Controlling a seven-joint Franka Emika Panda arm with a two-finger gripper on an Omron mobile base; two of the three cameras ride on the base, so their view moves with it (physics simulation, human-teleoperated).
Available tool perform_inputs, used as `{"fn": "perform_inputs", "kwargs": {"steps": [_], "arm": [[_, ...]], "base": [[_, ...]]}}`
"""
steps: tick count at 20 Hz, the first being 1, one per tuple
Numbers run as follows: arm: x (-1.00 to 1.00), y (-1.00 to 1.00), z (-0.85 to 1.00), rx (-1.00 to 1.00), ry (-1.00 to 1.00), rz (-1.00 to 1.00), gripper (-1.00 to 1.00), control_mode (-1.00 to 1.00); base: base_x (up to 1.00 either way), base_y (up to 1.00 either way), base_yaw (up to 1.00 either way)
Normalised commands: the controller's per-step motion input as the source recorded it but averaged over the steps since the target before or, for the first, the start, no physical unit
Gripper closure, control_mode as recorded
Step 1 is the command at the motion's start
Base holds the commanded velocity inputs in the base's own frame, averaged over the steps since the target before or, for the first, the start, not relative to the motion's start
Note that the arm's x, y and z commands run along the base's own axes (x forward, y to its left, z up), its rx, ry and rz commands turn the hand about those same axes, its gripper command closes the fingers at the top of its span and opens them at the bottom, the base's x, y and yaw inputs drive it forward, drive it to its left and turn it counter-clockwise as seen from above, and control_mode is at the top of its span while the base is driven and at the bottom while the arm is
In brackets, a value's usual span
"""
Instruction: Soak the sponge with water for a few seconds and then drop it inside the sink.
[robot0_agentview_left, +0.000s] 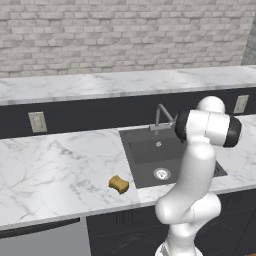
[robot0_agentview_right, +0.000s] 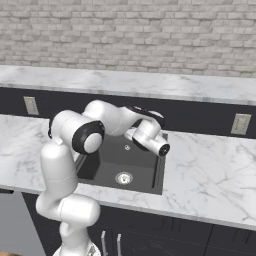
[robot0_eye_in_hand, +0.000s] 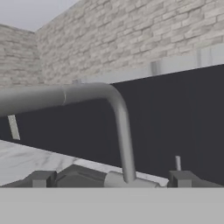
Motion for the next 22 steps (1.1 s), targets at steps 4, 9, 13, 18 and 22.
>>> {"fn": "perform_inputs", "kwargs": {"steps": [4,9,13,18,22], "arm": [[0.23,-0.01,-0.16,0.0,0.0,0.0,-1.0,-1.0],[0.19,0.0,-0.17,0.0,0.0,0.0,-1.0,-1.0],[0.13,0.0,-0.16,0.0,0.0,0.0,-1.0,-1.0],[0.14,0.0,-0.18,0.0,0.0,0.0,-1.0,-1.0],[0.22,0.0,-0.18,0.0,0.0,0.01,-1.0,-1.0]], "base": [[0.0,0.0,0.0],[0.0,0.0,0.0],[0.0,0.0,0.0],[0.0,0.0,0.0],[0.0,0.0,0.0]]}}
